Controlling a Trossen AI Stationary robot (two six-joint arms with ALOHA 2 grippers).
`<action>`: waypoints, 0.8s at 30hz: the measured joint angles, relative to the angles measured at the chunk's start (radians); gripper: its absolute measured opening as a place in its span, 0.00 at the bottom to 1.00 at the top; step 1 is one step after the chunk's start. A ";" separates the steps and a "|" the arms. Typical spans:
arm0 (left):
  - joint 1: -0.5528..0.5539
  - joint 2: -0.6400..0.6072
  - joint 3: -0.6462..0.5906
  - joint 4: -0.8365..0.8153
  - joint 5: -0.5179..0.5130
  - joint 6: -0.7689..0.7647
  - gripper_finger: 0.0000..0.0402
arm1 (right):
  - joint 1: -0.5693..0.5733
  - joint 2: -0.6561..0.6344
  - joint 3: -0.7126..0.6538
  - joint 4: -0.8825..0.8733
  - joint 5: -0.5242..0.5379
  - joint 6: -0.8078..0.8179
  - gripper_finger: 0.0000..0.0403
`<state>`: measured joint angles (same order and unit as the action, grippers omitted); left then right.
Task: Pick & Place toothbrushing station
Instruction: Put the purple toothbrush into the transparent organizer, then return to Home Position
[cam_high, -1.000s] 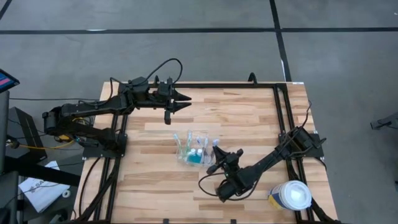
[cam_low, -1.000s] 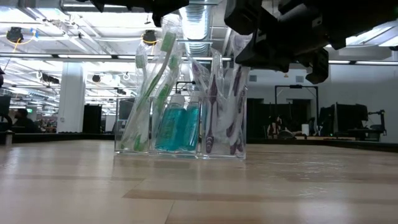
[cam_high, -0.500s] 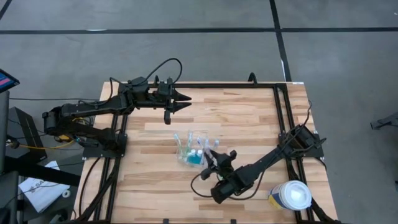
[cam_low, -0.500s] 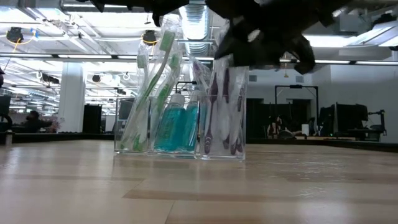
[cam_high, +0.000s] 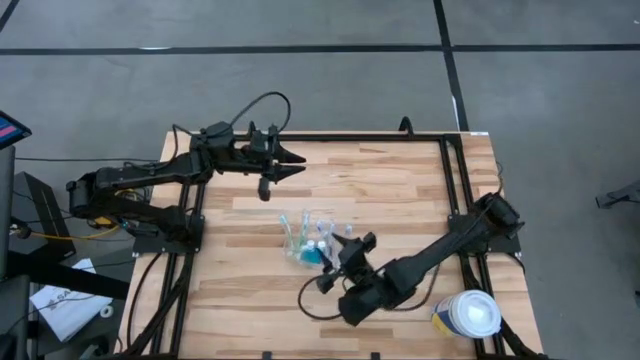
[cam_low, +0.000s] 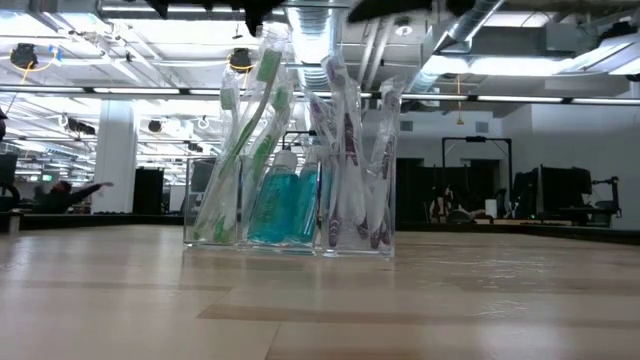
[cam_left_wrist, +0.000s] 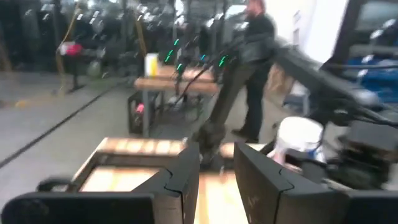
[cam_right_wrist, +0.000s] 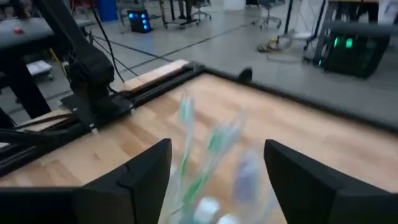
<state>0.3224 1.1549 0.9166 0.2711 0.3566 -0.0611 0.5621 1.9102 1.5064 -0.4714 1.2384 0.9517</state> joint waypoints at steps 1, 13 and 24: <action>0.001 -0.004 0.014 0.007 0.009 -0.010 0.23 | -0.001 -0.030 0.004 -0.007 -0.001 -0.050 0.61; 0.087 -0.316 0.051 0.017 -0.010 -0.087 0.23 | 0.017 -0.464 0.045 -0.011 -0.029 -0.415 0.53; 0.112 -0.550 0.051 -0.086 0.171 -0.261 0.23 | -0.004 -0.656 0.043 0.016 -0.209 -0.796 0.51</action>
<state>0.4346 0.6045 0.9672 0.1854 0.5276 -0.3222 0.5580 1.2542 1.5490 -0.4558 1.0295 0.1554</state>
